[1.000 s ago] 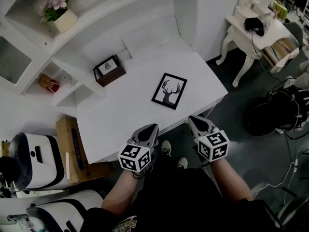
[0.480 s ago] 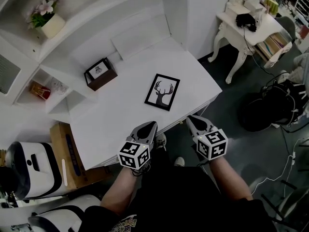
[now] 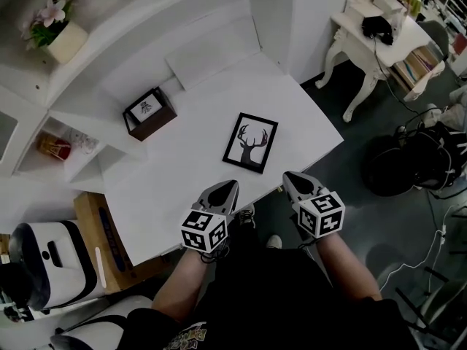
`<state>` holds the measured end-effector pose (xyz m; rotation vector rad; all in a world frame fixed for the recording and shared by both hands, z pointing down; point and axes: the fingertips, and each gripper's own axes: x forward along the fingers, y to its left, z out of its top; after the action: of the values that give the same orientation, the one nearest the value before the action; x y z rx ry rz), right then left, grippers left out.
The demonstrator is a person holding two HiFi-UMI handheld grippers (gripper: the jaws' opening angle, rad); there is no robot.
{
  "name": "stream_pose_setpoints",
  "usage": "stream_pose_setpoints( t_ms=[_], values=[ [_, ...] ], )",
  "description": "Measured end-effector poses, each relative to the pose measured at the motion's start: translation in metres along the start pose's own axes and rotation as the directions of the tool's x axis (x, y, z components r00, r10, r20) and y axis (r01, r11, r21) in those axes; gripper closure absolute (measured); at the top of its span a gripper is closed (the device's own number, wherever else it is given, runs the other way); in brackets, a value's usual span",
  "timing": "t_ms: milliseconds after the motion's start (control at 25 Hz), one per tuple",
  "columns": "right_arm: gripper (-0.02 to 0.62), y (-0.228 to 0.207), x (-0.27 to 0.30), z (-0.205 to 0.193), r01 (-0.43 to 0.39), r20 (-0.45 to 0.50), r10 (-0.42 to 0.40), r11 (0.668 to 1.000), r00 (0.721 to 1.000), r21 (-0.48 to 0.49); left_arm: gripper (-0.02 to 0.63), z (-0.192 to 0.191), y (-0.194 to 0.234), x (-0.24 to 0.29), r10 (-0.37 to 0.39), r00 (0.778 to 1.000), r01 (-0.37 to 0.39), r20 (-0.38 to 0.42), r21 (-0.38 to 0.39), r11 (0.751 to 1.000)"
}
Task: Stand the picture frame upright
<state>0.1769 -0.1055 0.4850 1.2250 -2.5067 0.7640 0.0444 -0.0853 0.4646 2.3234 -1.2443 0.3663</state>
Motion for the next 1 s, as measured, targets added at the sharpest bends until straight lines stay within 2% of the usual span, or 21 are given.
stream_pose_setpoints(
  t_ms=[480,1000],
  values=[
    [0.592,-0.021,0.059,-0.006,0.047,-0.070,-0.042,0.996,0.997,0.070,0.600,0.001,0.053,0.039,-0.032,0.997,0.030,-0.075,-0.023,0.999],
    [0.592,-0.044,0.108,-0.029,0.120,-0.162,-0.094,0.980,0.982,0.159,0.600,-0.015,0.097,0.084,-0.065,0.980,0.058,-0.186,-0.044,0.997]
  ],
)
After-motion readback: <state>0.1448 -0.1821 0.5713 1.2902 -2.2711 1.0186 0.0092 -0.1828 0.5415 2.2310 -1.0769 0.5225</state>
